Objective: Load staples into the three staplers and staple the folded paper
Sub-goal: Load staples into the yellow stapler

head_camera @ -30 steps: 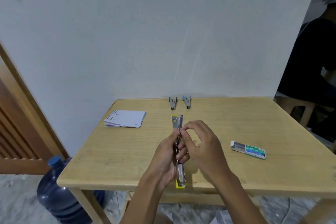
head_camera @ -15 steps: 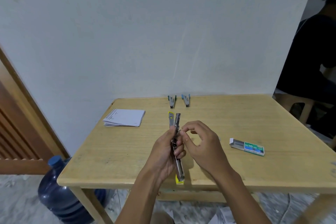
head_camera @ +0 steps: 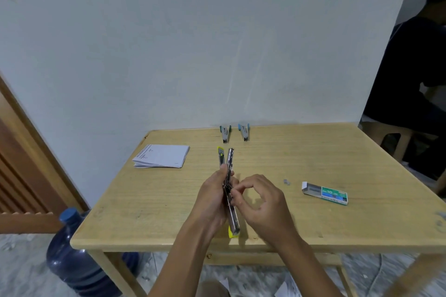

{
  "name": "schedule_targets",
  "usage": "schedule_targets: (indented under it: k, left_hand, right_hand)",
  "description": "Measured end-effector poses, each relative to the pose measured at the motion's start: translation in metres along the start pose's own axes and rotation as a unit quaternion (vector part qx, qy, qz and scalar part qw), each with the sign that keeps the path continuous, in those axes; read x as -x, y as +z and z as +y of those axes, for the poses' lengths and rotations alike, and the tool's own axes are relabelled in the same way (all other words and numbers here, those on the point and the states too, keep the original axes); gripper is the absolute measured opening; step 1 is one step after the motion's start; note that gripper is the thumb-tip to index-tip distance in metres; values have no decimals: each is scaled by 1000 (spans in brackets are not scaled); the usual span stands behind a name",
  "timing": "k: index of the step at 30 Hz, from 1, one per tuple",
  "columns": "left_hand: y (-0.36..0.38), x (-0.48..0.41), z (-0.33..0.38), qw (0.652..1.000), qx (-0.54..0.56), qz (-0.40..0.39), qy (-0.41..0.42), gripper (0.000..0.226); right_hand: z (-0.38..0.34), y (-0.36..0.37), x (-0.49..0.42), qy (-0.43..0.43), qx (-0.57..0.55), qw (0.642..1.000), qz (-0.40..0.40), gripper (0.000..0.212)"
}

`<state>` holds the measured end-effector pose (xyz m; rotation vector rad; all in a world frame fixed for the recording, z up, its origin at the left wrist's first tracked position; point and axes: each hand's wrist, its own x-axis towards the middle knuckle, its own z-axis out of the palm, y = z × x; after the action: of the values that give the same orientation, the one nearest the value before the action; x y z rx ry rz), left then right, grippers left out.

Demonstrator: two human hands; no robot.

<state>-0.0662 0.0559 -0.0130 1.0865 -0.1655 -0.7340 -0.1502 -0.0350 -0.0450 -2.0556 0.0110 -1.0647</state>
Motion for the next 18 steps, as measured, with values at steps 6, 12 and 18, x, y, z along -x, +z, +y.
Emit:
schedule_targets:
  k: [6, 12, 18]
  left_hand:
    - [8, -1, 1, 951, -288, -20, 113, 32]
    - [27, -11, 4, 695, -698, -47, 166, 26]
    - [29, -24, 8, 807, -564, -52, 168, 29]
  right_hand:
    - [-9, 11, -15, 400, -368, 819, 182, 22]
    - [-6, 19, -24, 570, -591, 534, 202, 34]
    - [3, 15, -29, 525, -605, 516, 305, 29]
